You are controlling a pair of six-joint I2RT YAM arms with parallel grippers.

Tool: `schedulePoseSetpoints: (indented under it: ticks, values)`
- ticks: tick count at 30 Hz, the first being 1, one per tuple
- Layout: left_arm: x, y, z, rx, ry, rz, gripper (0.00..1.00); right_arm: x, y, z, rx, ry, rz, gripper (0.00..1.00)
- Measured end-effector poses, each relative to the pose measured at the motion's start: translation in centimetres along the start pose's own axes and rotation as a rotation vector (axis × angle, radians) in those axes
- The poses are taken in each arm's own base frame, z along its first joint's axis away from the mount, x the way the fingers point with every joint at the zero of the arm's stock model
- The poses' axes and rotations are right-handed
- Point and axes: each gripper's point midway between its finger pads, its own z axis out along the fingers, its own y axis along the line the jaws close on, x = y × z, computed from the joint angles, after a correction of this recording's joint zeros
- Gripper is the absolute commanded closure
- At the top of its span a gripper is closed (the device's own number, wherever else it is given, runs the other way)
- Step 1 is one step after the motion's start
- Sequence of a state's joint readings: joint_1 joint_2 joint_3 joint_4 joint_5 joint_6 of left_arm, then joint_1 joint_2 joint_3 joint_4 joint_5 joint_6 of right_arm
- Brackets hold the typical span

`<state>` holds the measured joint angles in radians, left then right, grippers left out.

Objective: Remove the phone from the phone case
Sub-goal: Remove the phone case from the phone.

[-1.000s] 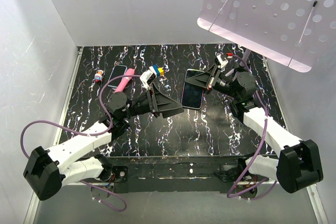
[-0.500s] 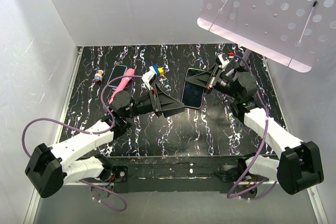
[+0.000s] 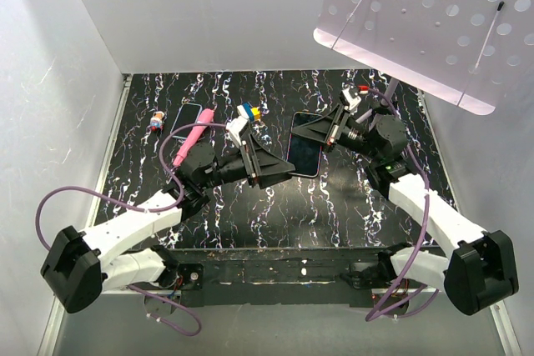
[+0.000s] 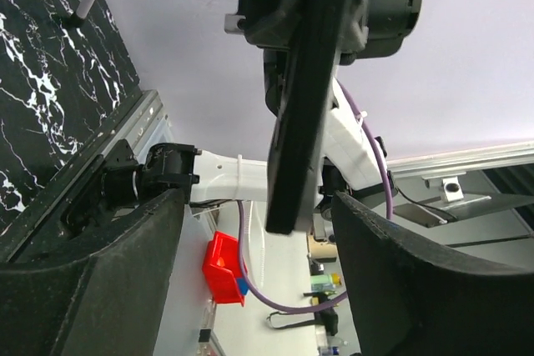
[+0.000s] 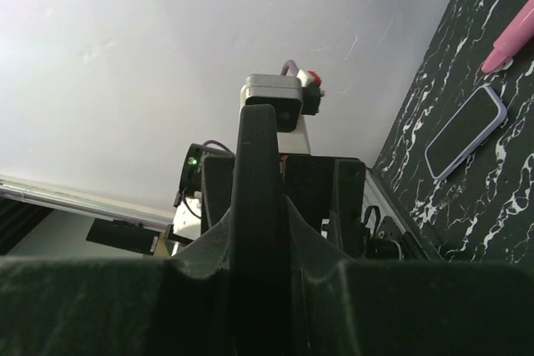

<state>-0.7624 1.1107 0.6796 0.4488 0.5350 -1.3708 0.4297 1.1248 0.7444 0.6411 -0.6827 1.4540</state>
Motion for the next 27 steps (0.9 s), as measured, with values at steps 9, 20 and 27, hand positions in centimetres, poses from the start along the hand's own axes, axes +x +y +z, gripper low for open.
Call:
schedulePoseSetpoints:
  ticks: [9,20,27]
  values:
    - [1.4,-4.2,-2.7,0.126,0.014,0.091,0.24,-0.6,-0.8,0.4,0.040,-0.014,-0.034,0.99]
    - [1.4,-3.0,-1.3,0.129,0.059,0.036,0.25,-1.1,-1.4,0.8,0.056,-0.042,-0.026,0.99]
    - [1.2,-3.8,-1.2,0.172,0.055,0.035,0.21,-0.9,-0.7,0.7,0.044,-0.051,-0.048,0.99]
